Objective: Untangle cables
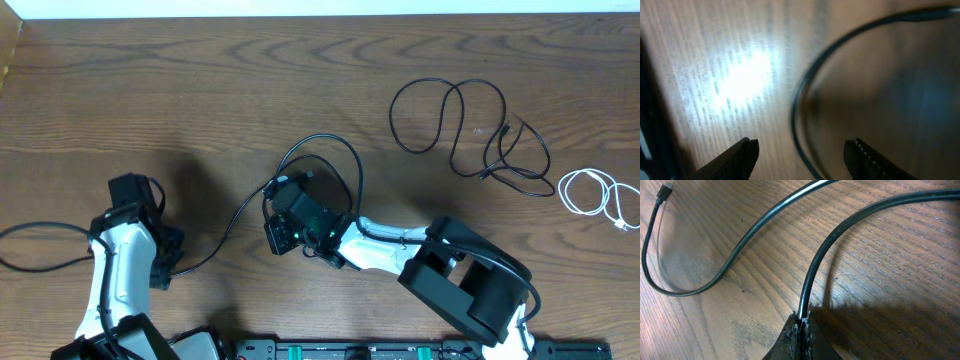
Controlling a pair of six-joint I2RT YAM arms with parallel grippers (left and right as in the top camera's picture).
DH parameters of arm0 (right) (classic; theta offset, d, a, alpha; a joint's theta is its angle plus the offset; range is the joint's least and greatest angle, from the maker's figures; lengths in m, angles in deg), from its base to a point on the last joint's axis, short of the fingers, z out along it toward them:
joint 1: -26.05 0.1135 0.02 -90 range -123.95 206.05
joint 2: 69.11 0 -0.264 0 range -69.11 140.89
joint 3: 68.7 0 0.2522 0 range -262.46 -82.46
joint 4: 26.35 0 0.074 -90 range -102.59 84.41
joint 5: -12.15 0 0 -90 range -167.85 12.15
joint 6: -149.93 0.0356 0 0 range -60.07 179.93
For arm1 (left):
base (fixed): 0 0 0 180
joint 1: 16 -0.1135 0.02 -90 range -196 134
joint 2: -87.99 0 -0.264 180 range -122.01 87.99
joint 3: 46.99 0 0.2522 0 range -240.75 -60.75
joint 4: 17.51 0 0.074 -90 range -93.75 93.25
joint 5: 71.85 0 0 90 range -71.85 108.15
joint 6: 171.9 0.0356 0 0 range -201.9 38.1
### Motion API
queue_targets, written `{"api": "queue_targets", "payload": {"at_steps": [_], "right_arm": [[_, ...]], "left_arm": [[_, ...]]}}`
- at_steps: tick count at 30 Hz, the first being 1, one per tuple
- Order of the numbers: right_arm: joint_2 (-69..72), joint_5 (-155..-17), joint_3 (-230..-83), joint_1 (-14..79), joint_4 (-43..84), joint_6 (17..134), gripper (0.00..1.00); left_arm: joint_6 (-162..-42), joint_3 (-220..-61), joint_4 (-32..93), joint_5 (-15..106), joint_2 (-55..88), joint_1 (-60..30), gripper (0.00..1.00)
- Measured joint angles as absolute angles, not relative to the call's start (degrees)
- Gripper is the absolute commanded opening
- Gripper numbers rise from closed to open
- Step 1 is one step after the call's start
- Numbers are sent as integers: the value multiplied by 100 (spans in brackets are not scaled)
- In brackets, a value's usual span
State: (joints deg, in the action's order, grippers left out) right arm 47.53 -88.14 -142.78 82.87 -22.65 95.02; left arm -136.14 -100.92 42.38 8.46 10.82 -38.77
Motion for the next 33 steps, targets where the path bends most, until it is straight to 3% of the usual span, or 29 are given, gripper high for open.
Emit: {"api": "queue_targets", "payload": {"at_steps": [8, 16, 20, 21, 33], "right_arm": [[4753, -8814, -14280, 8287, -2263, 9502, 1], [4753, -8814, -14280, 8287, -2263, 9502, 1], [4753, -8814, -14280, 8287, -2263, 9504, 1], [4753, -8816, -14280, 8287, -2261, 9504, 1], [4751, -9187, -14352, 8132, -2027, 9502, 1]], "left_arm": [[-13594, -9620, 3833, 656, 1082, -4178, 60], [-13201, -9185, 3029, 842, 1091, -4183, 39], [-12995, -9163, 2856, 1036, 1091, -4189, 11], [-12963, -9163, 2832, 1065, 1091, -4189, 8], [-12340, -9161, 2953, 1386, 1128, -4207, 8]]}}
